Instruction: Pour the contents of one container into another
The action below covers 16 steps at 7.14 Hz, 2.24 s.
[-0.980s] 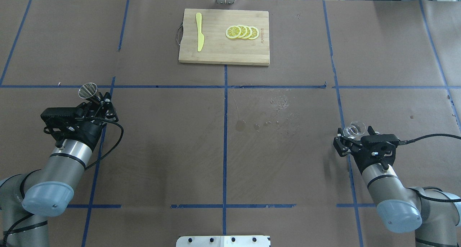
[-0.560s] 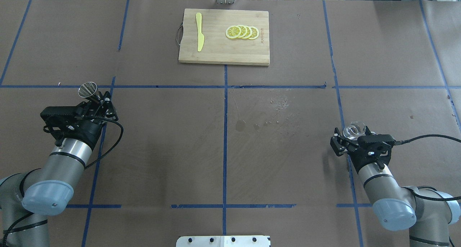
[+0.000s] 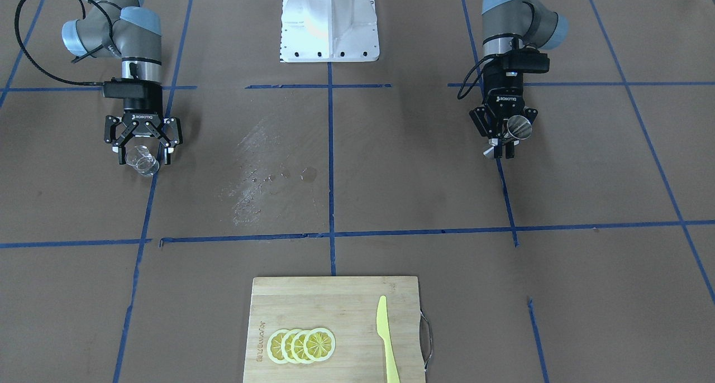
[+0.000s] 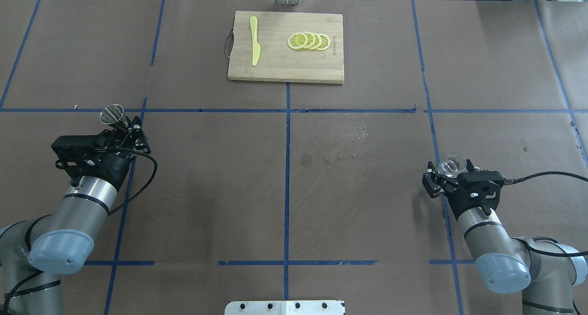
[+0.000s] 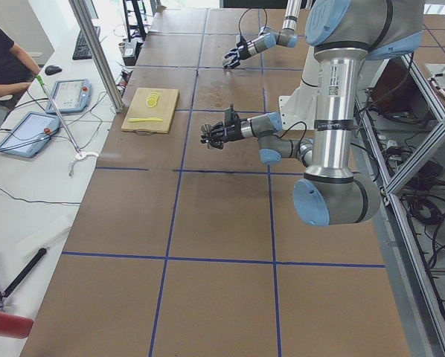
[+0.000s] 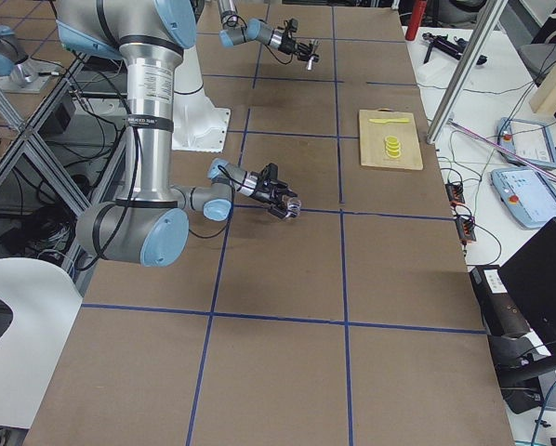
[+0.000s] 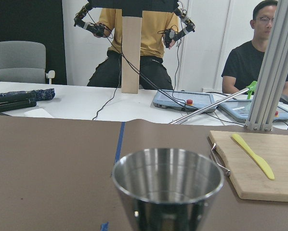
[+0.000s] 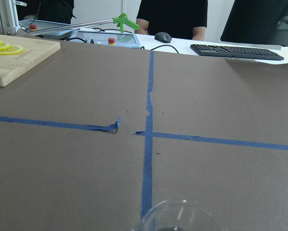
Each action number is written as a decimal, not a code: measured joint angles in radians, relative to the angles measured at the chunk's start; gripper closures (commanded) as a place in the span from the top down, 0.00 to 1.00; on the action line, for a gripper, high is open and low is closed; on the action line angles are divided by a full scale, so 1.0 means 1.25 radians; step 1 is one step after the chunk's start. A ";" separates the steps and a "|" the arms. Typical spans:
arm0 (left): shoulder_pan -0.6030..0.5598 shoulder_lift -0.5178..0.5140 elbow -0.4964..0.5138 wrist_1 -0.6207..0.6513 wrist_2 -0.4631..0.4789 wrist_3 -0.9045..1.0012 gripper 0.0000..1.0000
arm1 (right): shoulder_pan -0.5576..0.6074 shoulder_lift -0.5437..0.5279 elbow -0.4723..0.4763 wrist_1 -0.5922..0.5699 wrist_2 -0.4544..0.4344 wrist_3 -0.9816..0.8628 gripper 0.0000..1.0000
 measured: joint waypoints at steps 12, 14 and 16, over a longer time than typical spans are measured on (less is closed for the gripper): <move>0.000 0.000 0.010 0.000 0.000 0.000 0.00 | 0.023 0.004 -0.007 -0.002 0.013 -0.002 0.98; 0.000 0.000 0.010 0.000 0.000 0.000 0.00 | 0.021 0.004 -0.011 -0.002 0.013 -0.002 0.98; -0.001 0.000 0.010 -0.001 0.000 0.000 0.00 | 0.021 0.004 -0.012 -0.002 0.020 -0.002 0.97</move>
